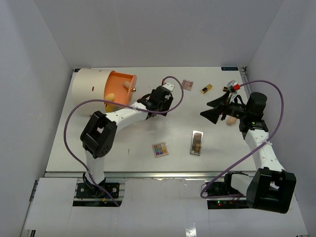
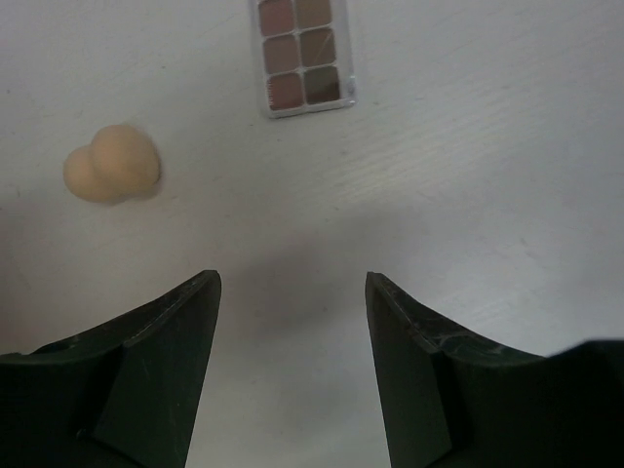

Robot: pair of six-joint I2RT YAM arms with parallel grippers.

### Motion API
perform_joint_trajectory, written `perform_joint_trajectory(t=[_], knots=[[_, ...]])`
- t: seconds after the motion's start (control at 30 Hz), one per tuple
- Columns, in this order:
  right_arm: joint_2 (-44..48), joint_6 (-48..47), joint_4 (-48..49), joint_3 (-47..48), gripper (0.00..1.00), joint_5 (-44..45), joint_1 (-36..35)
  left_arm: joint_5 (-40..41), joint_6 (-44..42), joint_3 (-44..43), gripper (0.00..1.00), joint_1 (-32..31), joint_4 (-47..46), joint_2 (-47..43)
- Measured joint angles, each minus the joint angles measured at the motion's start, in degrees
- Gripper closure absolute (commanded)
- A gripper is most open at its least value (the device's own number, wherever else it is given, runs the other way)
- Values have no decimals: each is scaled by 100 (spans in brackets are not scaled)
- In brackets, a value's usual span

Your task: Organize the makeup

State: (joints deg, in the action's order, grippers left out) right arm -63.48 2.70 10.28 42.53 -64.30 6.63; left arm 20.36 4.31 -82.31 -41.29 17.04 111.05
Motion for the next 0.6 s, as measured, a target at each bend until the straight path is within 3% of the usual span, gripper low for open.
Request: perform_joint_trajectory(t=[0.6], knots=[[-250, -162, -28, -7, 10, -61, 0, 520, -1161, -974, 28, 707, -588, 1281]])
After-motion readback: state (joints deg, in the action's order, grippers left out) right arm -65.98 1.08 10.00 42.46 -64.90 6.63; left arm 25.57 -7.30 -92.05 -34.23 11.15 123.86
